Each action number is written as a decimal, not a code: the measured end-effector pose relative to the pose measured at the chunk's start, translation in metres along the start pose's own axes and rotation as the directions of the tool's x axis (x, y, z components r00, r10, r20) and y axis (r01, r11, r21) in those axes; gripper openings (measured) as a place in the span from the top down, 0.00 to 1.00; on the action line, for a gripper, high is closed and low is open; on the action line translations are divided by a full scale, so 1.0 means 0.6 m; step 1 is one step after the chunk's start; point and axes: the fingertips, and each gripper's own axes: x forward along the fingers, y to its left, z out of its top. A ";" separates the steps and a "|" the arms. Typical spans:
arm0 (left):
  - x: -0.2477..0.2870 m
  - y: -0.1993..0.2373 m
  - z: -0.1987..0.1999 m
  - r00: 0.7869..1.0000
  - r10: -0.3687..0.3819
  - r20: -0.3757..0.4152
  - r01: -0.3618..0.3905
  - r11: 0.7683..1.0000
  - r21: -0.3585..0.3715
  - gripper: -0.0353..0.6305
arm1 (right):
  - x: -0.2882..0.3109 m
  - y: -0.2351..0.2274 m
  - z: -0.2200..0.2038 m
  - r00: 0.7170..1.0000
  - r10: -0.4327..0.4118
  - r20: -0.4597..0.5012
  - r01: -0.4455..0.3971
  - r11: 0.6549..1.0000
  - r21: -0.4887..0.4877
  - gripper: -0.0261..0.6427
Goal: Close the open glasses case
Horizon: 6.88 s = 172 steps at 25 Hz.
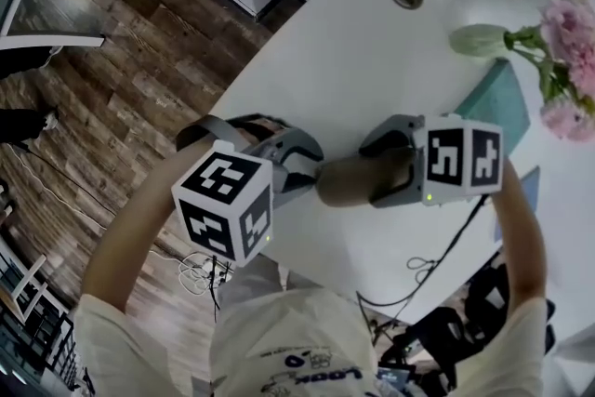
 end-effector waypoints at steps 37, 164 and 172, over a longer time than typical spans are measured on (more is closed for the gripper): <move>0.038 -0.062 -0.019 0.996 -0.053 -0.075 0.052 0.999 -0.011 0.94 | 0.032 0.028 -0.005 0.994 0.075 0.075 -0.079 0.995 0.059 0.51; -0.189 -0.166 -0.068 0.491 0.859 -0.141 -0.452 0.113 -0.885 0.92 | -0.009 0.071 0.112 0.103 -0.968 0.229 0.200 0.246 0.948 0.74; -0.274 -0.159 -0.003 0.311 0.936 -0.165 -0.579 0.049 -0.814 0.94 | -0.056 0.141 0.136 -0.126 -0.976 0.179 0.442 0.106 0.891 0.85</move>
